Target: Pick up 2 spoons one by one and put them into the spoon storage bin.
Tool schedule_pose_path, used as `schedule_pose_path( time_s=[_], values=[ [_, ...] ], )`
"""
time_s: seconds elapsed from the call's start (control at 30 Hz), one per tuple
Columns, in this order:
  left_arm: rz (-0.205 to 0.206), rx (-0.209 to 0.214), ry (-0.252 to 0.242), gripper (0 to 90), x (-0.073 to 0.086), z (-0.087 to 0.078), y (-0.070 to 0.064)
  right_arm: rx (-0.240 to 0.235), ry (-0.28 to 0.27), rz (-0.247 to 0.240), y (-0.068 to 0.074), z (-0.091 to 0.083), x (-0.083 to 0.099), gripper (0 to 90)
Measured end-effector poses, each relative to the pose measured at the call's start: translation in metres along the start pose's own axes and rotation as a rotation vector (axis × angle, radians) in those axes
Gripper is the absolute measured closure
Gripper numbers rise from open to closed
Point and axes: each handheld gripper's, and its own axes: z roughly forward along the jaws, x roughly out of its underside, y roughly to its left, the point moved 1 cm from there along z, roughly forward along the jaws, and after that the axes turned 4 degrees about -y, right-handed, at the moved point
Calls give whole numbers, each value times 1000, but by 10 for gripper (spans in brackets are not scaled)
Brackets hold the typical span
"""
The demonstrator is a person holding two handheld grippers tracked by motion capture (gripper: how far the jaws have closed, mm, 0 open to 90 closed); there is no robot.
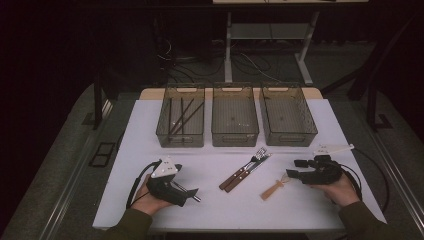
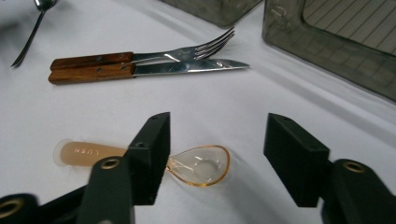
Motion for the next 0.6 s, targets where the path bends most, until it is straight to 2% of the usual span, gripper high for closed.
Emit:
schedule_pose_path(
  time_s=[0.2, 0.33, 0.6],
  values=[
    [3, 0, 1, 0, 0, 0, 0, 3, 31, -2, -1, 5, 1, 482],
    [2, 2, 3, 0, 0, 0, 0, -19, 57, 2, -1, 7, 1, 536],
    [5, 6, 3, 0, 0, 1, 0, -29, 89, 9, -1, 11, 3, 603]
  ],
)
